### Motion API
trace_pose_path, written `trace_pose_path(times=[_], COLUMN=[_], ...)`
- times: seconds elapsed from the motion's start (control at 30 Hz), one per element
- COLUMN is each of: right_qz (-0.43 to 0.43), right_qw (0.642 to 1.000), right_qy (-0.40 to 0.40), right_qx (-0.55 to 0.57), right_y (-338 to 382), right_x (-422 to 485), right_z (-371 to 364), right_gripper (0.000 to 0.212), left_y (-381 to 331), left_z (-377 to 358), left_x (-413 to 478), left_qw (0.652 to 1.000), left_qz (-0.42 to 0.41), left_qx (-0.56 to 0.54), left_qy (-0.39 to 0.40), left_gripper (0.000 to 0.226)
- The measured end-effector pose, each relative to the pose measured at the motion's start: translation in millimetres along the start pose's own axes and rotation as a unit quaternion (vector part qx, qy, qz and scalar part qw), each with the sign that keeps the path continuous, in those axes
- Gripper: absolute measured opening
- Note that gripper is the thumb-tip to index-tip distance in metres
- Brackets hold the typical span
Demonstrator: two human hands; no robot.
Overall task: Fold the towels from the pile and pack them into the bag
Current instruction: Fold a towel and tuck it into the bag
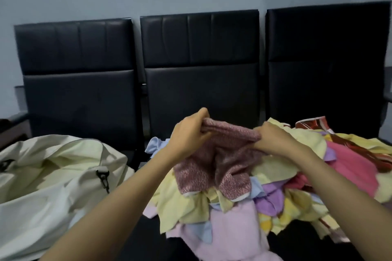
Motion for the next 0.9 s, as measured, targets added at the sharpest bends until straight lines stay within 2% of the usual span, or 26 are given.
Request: trace_pose_path(times=[0.07, 0.1, 0.17, 0.23, 0.33, 0.4, 0.47, 0.53, 0.6, 0.67, 0.73, 0.83, 0.9], right_qz=[-0.055, -0.103, -0.179, -0.195, -0.174, -0.167, -0.151, -0.139, -0.116, -0.096, -0.096, -0.119, -0.157], right_qw=[0.995, 0.983, 0.915, 0.847, 0.794, 0.792, 0.807, 0.813, 0.815, 0.817, 0.833, 0.861, 0.880], right_qy=[-0.049, -0.068, -0.088, -0.111, -0.127, -0.131, -0.108, -0.049, 0.031, 0.079, 0.118, 0.197, 0.238], right_qx=[0.060, 0.137, 0.352, 0.483, 0.569, 0.572, 0.561, 0.563, 0.567, 0.564, 0.532, 0.454, 0.379], right_y=[-6, -10, -14, -13, -9, -6, 1, 13, 31, 41, 44, 46, 45], right_x=[-11, -18, -35, -51, -67, -77, -84, -93, -104, -107, -105, -97, -87], right_z=[27, 37, 52, 69, 87, 97, 101, 99, 97, 96, 93, 79, 55], right_gripper=[0.009, 0.007, 0.010, 0.010, 0.015, 0.015, 0.022, 0.031, 0.031, 0.031, 0.028, 0.024, 0.022], left_y=[-11, -13, -13, -3, 7, 6, 2, -1, -4, -6, -10, -7, 2], left_z=[20, 28, 37, 45, 55, 65, 74, 80, 84, 90, 96, 92, 77], left_x=[2, 2, -3, -14, -31, -43, -52, -59, -64, -66, -68, -69, -72], left_qw=[1.000, 0.998, 0.981, 0.956, 0.966, 0.968, 0.952, 0.900, 0.825, 0.777, 0.749, 0.706, 0.712], left_qz=[0.014, 0.018, 0.026, 0.066, 0.145, 0.211, 0.275, 0.349, 0.418, 0.449, 0.447, 0.452, 0.463], left_qx=[0.003, 0.034, 0.147, 0.221, 0.130, 0.030, -0.108, -0.261, -0.378, -0.436, -0.479, -0.537, -0.519], left_qy=[0.015, 0.045, 0.127, 0.180, 0.170, 0.131, 0.075, 0.022, 0.020, 0.063, 0.099, 0.100, 0.095], left_gripper=[0.027, 0.028, 0.029, 0.031, 0.025, 0.024, 0.019, 0.018, 0.023, 0.020, 0.015, 0.019, 0.021])
Point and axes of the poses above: each hand's wrist, its own x-axis towards the middle knuckle, its own z-axis out of the back of the hand, y = z × x, the point moved 5 cm from there along x, towards the middle knuckle, and after that the axes turned 9 degrees about -y, right-handed, at the moved point
